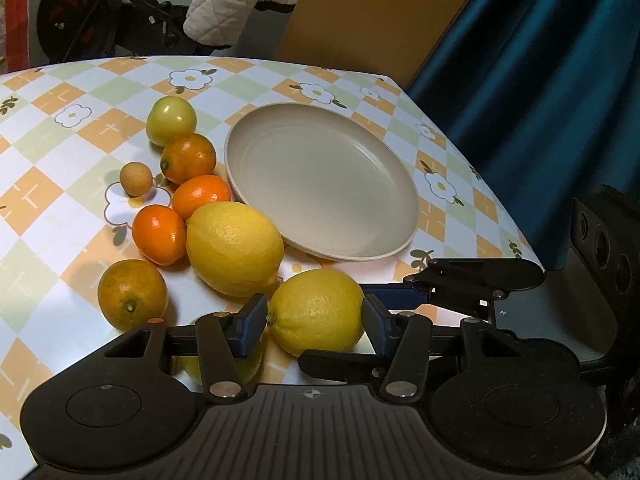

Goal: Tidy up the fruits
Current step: 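Close the left gripper around the yellow lemon, then carry the lemon onto the beige plate and open the left gripper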

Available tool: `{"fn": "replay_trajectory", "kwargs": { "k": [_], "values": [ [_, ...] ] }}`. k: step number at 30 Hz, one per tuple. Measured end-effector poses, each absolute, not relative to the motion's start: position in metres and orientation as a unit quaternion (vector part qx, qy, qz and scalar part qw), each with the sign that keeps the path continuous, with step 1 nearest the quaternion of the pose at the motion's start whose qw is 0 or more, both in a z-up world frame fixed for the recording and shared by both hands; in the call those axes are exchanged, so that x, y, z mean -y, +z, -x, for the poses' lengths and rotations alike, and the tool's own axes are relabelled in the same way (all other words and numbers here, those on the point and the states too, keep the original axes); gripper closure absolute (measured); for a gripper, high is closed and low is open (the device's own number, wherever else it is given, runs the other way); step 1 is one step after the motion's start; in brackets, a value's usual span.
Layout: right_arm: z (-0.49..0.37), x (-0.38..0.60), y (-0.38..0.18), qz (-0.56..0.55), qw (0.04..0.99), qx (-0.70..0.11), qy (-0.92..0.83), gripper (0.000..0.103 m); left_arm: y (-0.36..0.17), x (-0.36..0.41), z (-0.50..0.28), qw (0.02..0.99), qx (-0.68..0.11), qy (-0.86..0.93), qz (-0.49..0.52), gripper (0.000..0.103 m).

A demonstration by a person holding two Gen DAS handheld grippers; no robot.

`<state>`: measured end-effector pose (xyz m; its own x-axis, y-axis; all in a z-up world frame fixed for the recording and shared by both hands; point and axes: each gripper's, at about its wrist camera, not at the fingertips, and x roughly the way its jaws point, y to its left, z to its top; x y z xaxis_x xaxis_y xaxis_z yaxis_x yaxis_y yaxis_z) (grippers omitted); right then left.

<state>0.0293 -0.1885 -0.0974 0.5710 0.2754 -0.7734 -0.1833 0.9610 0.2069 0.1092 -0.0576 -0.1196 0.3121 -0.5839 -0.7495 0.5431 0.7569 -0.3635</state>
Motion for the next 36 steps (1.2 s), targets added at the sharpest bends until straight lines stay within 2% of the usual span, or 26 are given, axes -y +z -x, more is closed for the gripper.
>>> {"fn": "replay_trajectory", "kwargs": {
  "k": [22, 36],
  "values": [
    [-0.055, 0.209, -0.056, -0.012, 0.912, -0.398, 0.102, 0.048, -0.084, 0.081, -0.140, 0.831, -0.420, -0.362, 0.036, 0.048],
    [-0.108, 0.233, -0.073, -0.010, 0.911, -0.403, 0.082, 0.048, -0.094, 0.105, -0.196, 0.831, -0.437, -0.341, 0.037, 0.048]
  ]
}}
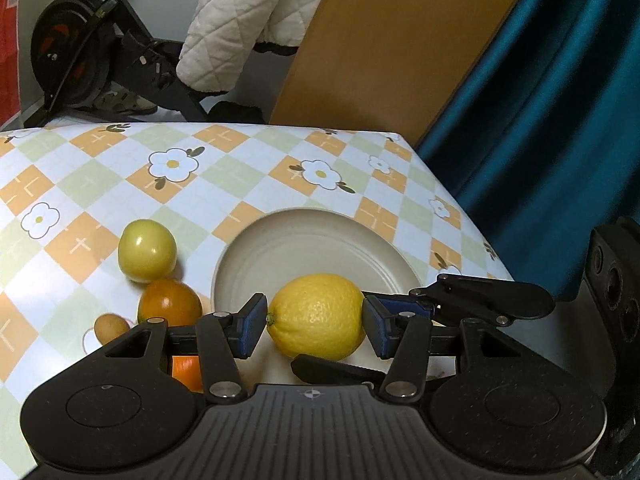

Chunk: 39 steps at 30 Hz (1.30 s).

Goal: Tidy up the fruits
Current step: 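Carry the lemon onto the beige plate and open the left gripper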

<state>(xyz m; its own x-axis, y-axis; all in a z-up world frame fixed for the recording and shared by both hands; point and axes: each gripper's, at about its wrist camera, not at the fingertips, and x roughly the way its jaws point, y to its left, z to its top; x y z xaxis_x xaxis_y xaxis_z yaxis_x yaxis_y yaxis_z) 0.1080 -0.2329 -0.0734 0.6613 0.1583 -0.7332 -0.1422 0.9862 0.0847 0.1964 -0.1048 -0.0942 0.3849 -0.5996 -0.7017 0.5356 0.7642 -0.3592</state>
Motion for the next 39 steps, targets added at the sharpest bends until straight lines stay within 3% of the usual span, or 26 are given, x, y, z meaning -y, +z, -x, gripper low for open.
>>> {"fn": "replay_trajectory", "kwargs": {
  "k": [27, 34, 39],
  "values": [
    [-0.166, 0.228, -0.085, 0.018, 0.920, -0.386, 0.060, 0.051, -0.107, 0.115, -0.239, 0.850, -0.441, -0.289, 0.023, 0.050],
    [-0.149, 0.232, -0.078, -0.003, 0.927, -0.374, 0.038, 0.041, -0.090, 0.102, -0.227, 0.864, -0.420, -0.276, 0.024, 0.050],
    [-0.128, 0.231, -0.069, -0.026, 0.933, -0.357, 0.034, 0.041, -0.077, 0.087, -0.209, 0.874, -0.404, -0.269, 0.019, 0.050]
  ]
}}
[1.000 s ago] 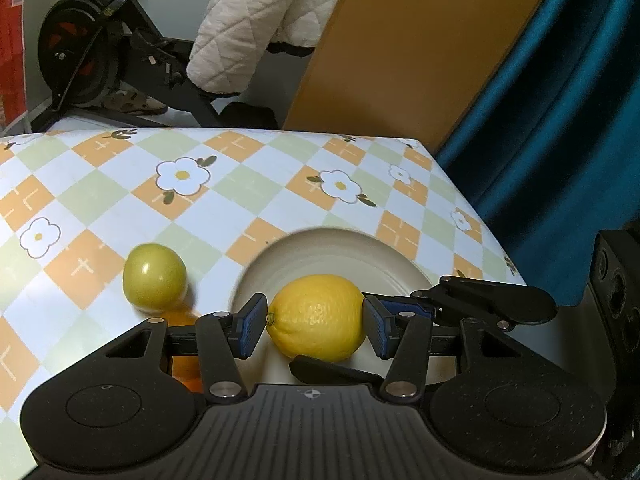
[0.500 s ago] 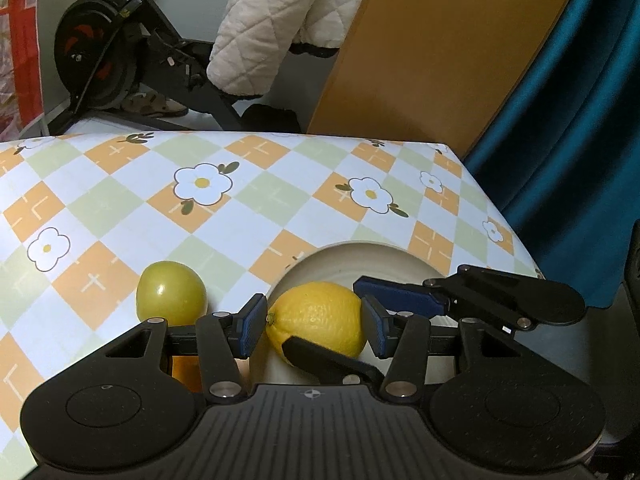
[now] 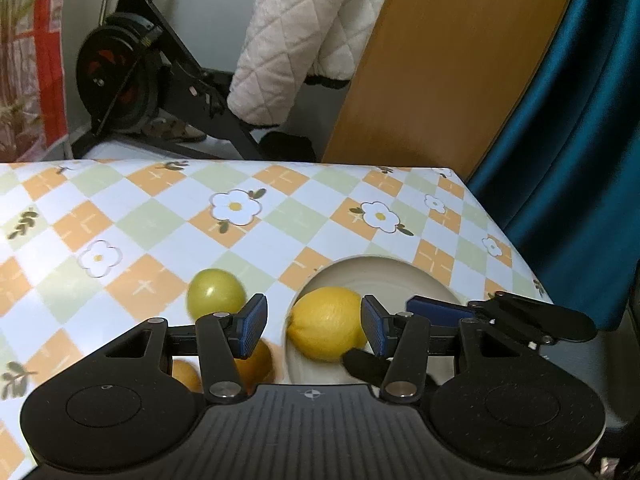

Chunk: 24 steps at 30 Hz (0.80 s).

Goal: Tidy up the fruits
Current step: 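Carry the lemon onto the beige plate and open the left gripper, then move the left gripper to the second, larger yellow lemon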

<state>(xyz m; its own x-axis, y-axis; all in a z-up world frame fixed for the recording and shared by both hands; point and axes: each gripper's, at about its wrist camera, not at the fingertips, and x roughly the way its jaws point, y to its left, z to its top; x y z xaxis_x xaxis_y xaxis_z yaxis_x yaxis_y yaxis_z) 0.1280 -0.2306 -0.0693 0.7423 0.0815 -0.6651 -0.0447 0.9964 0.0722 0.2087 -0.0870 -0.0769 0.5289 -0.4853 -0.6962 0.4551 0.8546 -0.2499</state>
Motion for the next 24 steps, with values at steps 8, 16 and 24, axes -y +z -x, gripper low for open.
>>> {"fn": "replay_trajectory", "kwargs": {
  "k": [8, 16, 24],
  "values": [
    [-0.095, 0.209, -0.065, -0.029, 0.935, -0.348, 0.054, 0.043, -0.071, 0.052, -0.174, 0.880, -0.400, -0.256, 0.016, 0.050],
    [-0.073, 0.184, -0.071, -0.007, 0.929, -0.362, 0.076, 0.048, -0.078, 0.027, -0.153, 0.880, -0.405, -0.245, 0.036, 0.051],
    [-0.067, 0.179, -0.071, -0.007, 0.928, -0.363, 0.082, 0.051, -0.082, 0.023, -0.142, 0.883, -0.400, -0.245, 0.029, 0.051]
  ]
}}
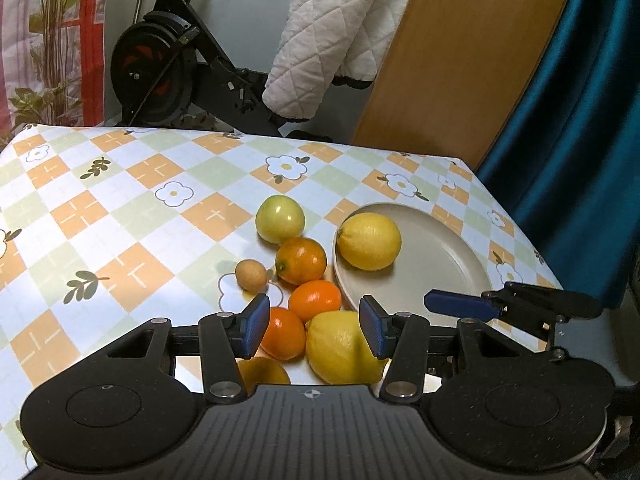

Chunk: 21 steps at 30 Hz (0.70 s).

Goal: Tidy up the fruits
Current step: 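Move the left gripper to the second, larger yellow lemon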

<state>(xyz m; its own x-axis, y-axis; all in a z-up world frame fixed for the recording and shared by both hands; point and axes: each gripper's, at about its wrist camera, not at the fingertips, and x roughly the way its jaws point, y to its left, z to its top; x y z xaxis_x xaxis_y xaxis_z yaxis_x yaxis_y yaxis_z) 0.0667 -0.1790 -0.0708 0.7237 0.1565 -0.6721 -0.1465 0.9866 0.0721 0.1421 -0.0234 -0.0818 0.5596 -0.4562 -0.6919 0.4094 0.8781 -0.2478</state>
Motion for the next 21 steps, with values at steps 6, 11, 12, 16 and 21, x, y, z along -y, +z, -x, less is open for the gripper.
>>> {"fn": "replay_trajectory", "kwargs": {
  "k": [6, 11, 12, 16, 21],
  "values": [
    [-0.064, 0.172, -0.070, -0.001, 0.926, -0.365, 0.098, 0.054, -0.084, 0.022, -0.141, 0.879, -0.404, -0.250, 0.032, 0.058],
    [-0.064, 0.168, -0.072, -0.003, 0.923, -0.371, 0.106, 0.057, -0.086, 0.021, -0.139, 0.877, -0.406, -0.255, 0.038, 0.058],
    [-0.064, 0.168, -0.072, -0.004, 0.922, -0.372, 0.107, 0.057, -0.087, 0.021, -0.139, 0.876, -0.407, -0.255, 0.038, 0.058],
    [-0.066, 0.168, -0.075, -0.010, 0.919, -0.378, 0.108, 0.057, -0.088, 0.020, -0.138, 0.874, -0.410, -0.257, 0.039, 0.058],
    [-0.067, 0.169, -0.079, -0.020, 0.916, -0.384, 0.111, 0.059, -0.089, 0.022, -0.138, 0.873, -0.410, -0.263, 0.037, 0.058]
  ]
}}
